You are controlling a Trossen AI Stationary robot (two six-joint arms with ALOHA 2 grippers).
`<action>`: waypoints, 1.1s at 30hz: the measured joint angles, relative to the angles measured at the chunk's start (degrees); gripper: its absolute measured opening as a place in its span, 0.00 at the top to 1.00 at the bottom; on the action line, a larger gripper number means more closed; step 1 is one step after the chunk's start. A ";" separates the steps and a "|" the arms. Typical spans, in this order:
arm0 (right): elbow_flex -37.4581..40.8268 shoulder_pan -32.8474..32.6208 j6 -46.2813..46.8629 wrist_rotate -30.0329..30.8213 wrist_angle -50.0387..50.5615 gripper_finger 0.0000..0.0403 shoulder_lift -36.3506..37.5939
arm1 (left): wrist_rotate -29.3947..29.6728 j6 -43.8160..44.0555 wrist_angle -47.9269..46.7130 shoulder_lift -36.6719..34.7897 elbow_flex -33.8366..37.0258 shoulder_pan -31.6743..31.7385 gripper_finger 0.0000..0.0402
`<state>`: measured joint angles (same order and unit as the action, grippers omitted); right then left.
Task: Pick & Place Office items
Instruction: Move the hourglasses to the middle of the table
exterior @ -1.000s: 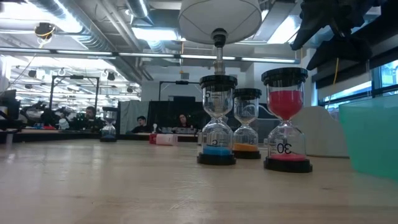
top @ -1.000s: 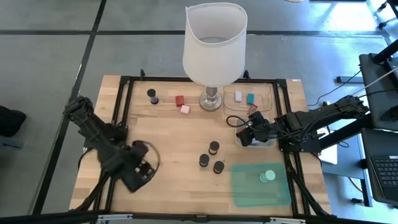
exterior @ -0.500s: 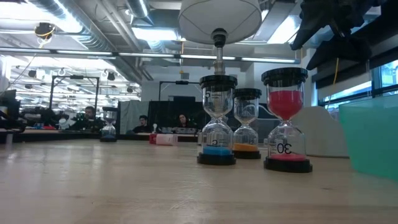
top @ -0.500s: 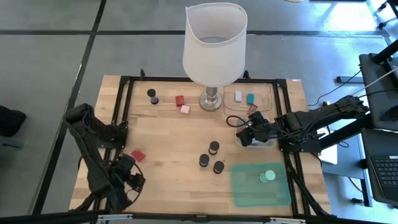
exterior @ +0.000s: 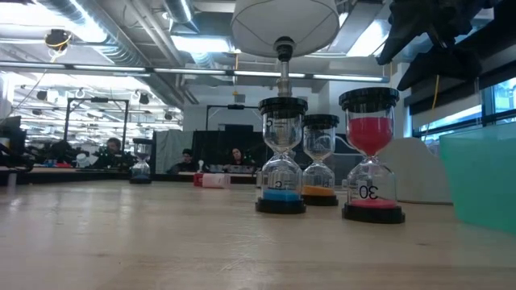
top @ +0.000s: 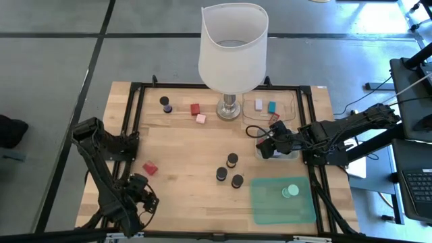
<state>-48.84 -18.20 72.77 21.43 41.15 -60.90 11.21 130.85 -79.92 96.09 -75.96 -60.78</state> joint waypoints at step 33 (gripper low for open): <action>0.00 0.00 0.00 -0.02 -0.02 0.34 0.01 | 2.70 -6.68 16.93 -2.02 11.44 3.19 0.51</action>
<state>-48.84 -18.20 72.77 21.42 41.12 -60.89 13.91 124.17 -62.99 94.06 -64.51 -57.58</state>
